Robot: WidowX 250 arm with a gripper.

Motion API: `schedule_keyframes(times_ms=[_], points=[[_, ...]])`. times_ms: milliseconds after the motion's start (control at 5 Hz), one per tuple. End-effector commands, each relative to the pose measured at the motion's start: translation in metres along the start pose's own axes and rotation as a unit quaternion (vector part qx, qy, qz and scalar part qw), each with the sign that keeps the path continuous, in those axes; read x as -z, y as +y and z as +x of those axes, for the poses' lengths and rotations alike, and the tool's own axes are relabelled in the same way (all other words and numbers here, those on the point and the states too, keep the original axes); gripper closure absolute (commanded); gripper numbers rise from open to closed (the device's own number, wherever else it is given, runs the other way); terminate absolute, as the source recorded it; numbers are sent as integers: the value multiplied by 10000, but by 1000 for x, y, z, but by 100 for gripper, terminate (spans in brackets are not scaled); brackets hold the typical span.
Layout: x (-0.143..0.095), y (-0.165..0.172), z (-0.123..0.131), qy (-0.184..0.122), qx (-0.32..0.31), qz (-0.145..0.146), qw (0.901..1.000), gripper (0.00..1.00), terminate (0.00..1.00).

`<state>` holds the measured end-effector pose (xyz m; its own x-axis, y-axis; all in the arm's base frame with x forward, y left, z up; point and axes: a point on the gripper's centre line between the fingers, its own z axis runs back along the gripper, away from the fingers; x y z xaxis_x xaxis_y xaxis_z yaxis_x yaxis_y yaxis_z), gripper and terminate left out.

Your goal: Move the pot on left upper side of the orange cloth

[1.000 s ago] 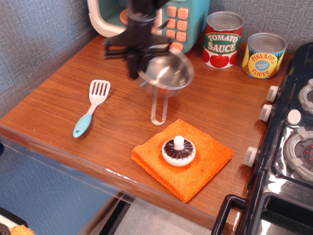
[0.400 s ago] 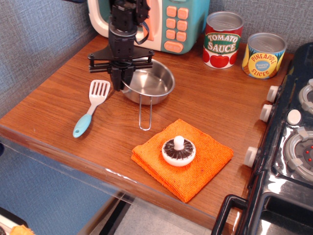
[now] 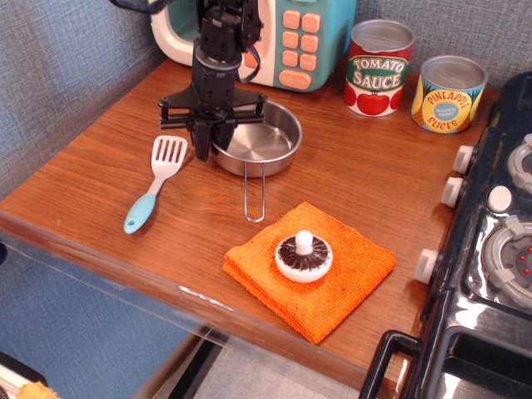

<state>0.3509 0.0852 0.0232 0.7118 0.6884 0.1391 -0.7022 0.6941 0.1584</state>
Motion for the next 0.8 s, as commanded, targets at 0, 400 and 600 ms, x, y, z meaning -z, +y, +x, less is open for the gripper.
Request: schedule_keyframes(times_ms=[0,400,600], points=[[-44,-7,13,-589,421,-494,9961,0,0],[-95,-20,3,-1061,2488,-1389,9527,0,0],[-90,-22,-1,-970,2869,-1459,9418,0,0]])
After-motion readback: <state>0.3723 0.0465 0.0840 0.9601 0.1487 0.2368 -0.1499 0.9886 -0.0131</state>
